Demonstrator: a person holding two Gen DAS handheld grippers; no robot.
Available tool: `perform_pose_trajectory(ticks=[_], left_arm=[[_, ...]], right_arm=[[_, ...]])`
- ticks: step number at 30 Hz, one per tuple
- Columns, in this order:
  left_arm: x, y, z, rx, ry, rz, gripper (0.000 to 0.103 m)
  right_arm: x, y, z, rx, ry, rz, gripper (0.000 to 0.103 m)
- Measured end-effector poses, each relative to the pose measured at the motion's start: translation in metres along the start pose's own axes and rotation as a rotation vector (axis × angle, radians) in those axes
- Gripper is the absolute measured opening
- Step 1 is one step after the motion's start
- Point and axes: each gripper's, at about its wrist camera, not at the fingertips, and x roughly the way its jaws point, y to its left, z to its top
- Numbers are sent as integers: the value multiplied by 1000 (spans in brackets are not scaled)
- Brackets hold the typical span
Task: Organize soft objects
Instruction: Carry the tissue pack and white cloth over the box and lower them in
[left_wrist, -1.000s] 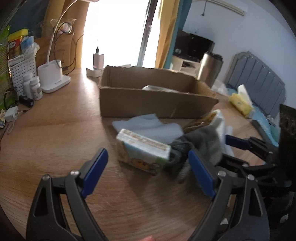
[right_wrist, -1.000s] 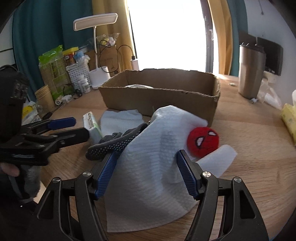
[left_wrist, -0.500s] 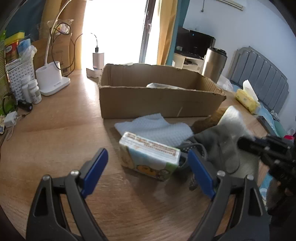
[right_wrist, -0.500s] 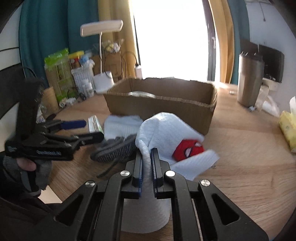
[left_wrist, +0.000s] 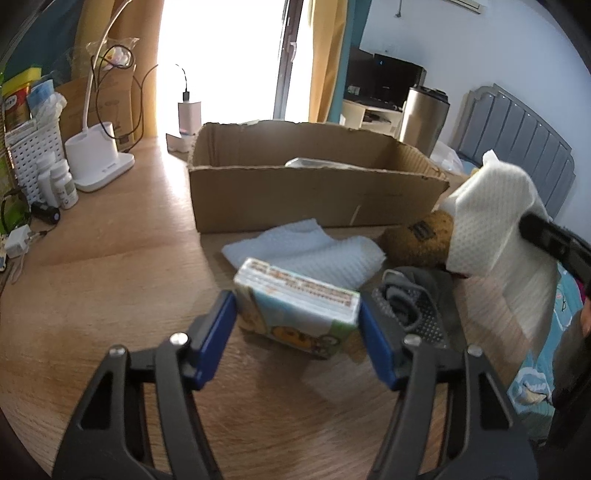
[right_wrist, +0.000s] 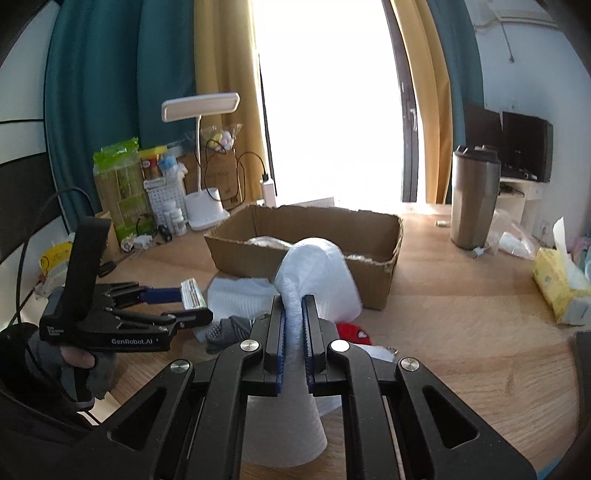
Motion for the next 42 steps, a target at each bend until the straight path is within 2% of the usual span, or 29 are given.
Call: perform_pose_trajectory(ticks=[24,42], left_arm=[[-45,-13,15,38,-116,-43,67],[-59,-18,34,51,-191,-61,67]], right_arm=[[-14,-4,11,-13,-52,-35,9],[-10,4,29,-46,-84,-27,10]])
